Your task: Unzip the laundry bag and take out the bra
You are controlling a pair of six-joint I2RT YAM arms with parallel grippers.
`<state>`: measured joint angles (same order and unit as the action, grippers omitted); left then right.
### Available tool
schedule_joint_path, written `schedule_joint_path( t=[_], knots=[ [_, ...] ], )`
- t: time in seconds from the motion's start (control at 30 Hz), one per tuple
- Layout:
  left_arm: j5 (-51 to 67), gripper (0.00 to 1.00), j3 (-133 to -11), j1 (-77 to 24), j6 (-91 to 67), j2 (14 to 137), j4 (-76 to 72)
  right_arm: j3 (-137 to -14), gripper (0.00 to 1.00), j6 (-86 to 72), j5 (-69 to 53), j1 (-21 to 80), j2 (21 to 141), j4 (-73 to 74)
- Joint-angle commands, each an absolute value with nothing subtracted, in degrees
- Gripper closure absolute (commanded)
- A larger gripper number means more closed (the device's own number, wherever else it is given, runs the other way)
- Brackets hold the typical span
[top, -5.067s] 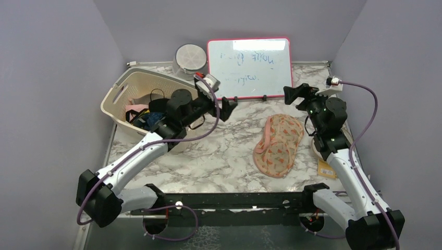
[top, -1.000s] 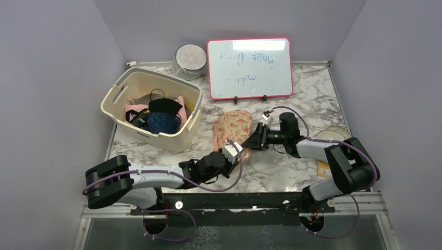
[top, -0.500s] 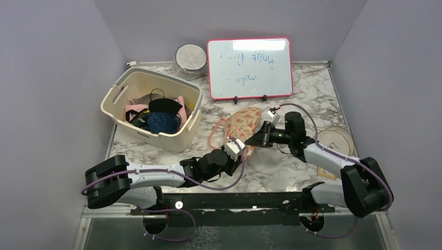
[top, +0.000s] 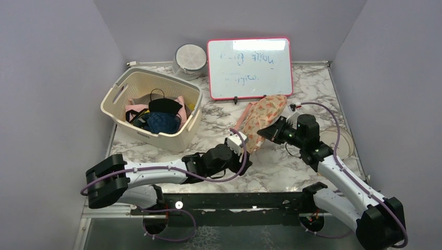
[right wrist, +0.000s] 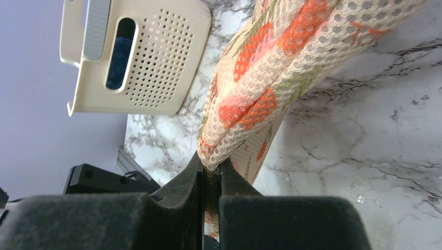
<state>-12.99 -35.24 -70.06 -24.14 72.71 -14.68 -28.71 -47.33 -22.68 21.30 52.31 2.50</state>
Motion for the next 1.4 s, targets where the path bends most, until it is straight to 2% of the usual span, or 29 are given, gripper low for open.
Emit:
schedule_joint_path(
  t=[0.0,0.1,0.17,0.27,0.47,0.77,0.93,1.1,1.17,1.37],
  knots=[
    [-8.0,0.50,-39.0,-69.9,-32.0,74.8,-14.8,-29.4,0.99,-47.5,-17.3,21.3,51.4,2.8],
    [-5.9,0.61,-40.0,-69.1,-39.5,76.8,-15.7,-29.8,0.99,-47.5,-17.9,21.4,51.8,3.1],
    [-3.0,0.62,-39.8,-67.5,-46.0,78.1,-17.4,-30.0,0.99,-47.2,-18.2,21.4,51.9,3.3],
    [1.7,0.59,-38.2,-65.7,-52.5,80.3,-22.3,-30.3,0.99,-47.2,-18.4,21.3,51.7,3.6],
    [2.6,0.54,-37.7,-64.9,-56.0,83.3,-27.9,-30.4,0.99,-47.0,-18.5,21.4,51.1,3.7],
    [3.3,0.56,-37.1,-63.5,-59.2,84.9,-32.4,-30.4,0.99,-47.3,-18.4,21.4,50.5,4.0],
    [3.4,0.52,-36.1,-62.8,-60.7,84.9,-33.5,-30.5,0.99,-47.3,-18.0,21.4,50.0,4.1],
    [2.5,0.45,-35.1,-62.6,-60.9,85.1,-34.2,-30.7,0.99,-47.3,-18.1,21.4,50.0,4.0],
    [2.4,0.45,-35.3,-62.1,-60.6,86.2,-34.6,-30.4,0.99,-47.8,-18.3,21.3,50.1,3.5],
    [4.8,0.53,-36.0,-60.4,-60.2,87.8,-39.5,-30.1,0.99,-48.3,-19.8,21.3,50.9,2.5]
  ],
)
